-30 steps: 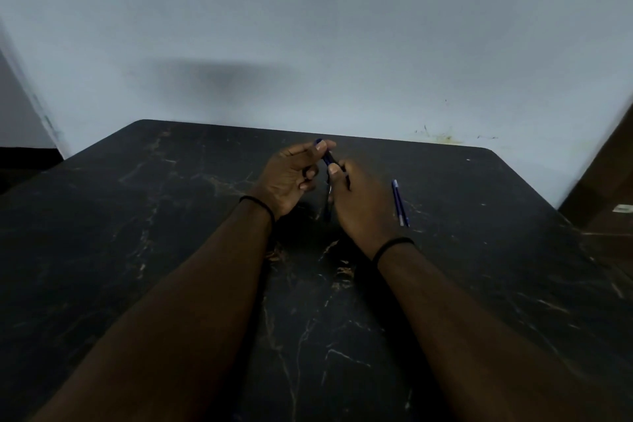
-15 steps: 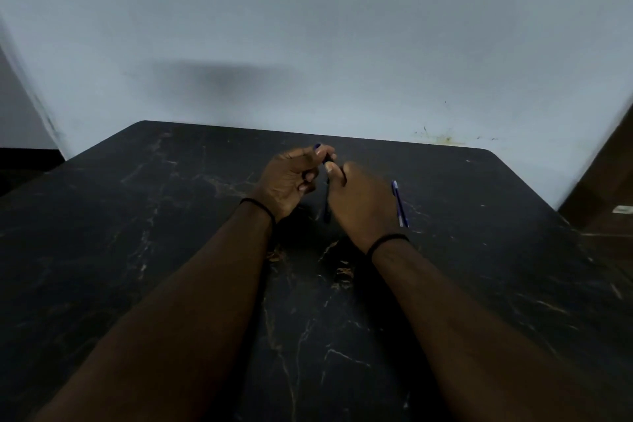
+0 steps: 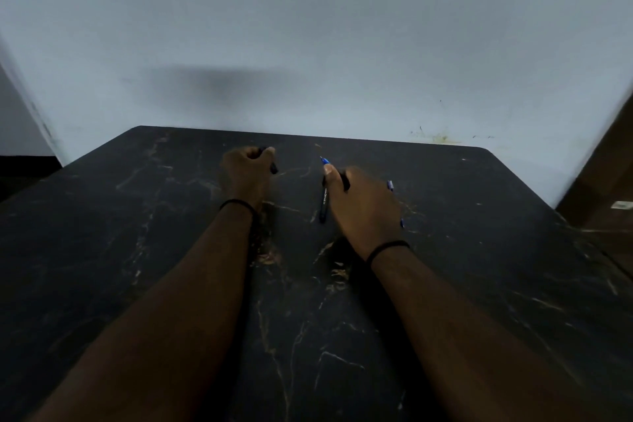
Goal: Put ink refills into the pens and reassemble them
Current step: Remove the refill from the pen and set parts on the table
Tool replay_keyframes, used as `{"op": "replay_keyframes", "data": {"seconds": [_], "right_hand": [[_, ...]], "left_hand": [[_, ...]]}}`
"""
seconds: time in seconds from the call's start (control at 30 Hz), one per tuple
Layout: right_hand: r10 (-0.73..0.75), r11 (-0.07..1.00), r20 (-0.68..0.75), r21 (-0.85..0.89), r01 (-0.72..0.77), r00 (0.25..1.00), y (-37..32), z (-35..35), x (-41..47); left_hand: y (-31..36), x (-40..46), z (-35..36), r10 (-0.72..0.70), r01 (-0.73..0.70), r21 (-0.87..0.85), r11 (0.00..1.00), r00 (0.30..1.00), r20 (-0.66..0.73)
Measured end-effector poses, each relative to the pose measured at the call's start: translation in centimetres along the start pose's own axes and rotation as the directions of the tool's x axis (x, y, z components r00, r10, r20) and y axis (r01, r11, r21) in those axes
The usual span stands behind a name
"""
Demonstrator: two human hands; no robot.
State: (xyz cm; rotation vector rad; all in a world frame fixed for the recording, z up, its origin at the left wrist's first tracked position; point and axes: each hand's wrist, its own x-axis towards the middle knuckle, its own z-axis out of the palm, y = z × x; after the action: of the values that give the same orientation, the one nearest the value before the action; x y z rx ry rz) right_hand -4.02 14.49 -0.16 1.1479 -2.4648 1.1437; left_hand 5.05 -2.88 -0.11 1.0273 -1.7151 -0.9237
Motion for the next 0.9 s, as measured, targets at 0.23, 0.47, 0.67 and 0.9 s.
{"op": "replay_keyframes", "data": {"seconds": [0.23,0.47,0.67,0.9], "right_hand": [[-0.033,0.998,-0.022,-0.05,0.031,0.999,0.1,0.5,0.1],[0.027,0.998,-0.047,-0.062,-0.03,0.999,0.2,0.9,0.3],[0.009,0.997,-0.019,-0.072,-0.011,1.0,0.0,0.3,0.0],[-0.013,1.0,-0.105,-0.007,0.012,0.994,-0.2,0.2,0.0]], "left_hand": [[-0.3,0.0,-0.3,-0.058,0.027,0.598,0.801,0.998,0.034],[-0.4,0.1,0.3,-0.026,-0.056,0.666,0.744,0.993,0.113],[0.4,-0.7,0.2,0.047,-0.016,0.519,0.855,0.998,-0.047],[2.8,-2.9,2.5,0.124,-0.048,-0.429,0.902,0.981,0.151]]}}
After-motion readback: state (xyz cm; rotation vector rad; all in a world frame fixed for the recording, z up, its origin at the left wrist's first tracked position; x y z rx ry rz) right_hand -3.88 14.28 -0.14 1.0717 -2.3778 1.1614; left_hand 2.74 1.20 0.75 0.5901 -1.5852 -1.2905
